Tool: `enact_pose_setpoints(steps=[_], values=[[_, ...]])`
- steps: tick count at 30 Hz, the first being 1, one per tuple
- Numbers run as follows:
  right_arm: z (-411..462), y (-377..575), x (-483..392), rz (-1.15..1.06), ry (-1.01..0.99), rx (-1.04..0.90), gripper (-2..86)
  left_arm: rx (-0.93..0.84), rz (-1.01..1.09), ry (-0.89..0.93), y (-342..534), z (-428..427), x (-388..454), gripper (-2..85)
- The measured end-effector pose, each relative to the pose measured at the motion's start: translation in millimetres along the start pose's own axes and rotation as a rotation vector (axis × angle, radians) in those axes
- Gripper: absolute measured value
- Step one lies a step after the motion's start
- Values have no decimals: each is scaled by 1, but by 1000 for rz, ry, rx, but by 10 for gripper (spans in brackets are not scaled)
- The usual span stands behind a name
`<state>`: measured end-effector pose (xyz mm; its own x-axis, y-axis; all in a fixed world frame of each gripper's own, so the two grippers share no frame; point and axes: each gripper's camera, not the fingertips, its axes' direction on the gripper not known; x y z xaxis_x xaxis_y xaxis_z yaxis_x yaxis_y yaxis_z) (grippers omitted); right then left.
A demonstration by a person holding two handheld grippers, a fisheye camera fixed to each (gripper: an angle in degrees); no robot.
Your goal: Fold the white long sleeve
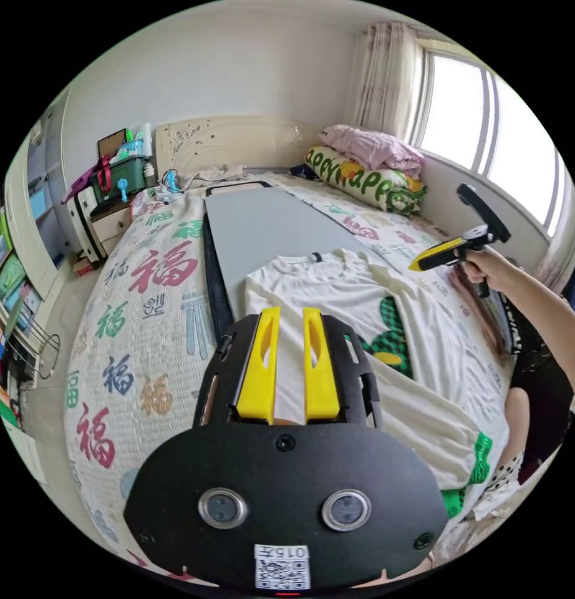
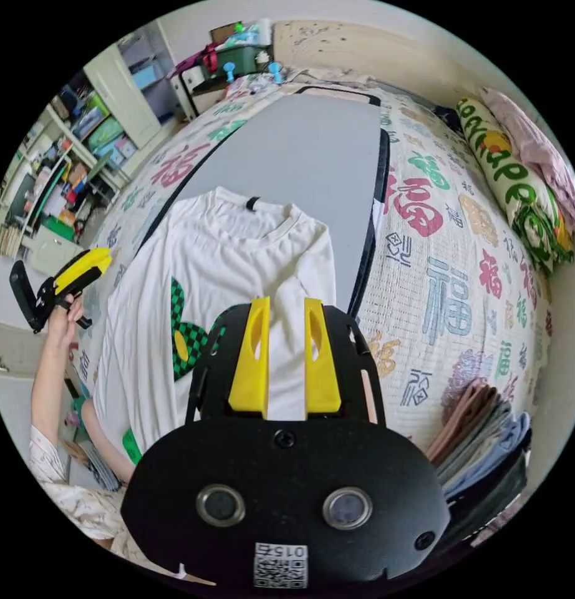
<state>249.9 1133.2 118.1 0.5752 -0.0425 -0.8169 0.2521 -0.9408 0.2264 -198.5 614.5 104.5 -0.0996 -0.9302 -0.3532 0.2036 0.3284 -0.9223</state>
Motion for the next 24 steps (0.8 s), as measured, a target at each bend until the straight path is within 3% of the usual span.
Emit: enact_pose_setpoints(steps=[5, 11, 19, 24], values=[[17, -24, 29, 68, -51, 0, 109, -108, -208, 38, -38, 122, -69, 98], [7, -46, 45, 70, -33, 28, 100, -163, -288, 79, -56, 200, -100, 114], [-37, -41, 45, -5, 76, 22, 13, -230, -210, 25, -65, 236, -84, 19], [-115, 5, 53, -25, 82, 150, -3, -46, -53, 46, -57, 178, -47, 8]])
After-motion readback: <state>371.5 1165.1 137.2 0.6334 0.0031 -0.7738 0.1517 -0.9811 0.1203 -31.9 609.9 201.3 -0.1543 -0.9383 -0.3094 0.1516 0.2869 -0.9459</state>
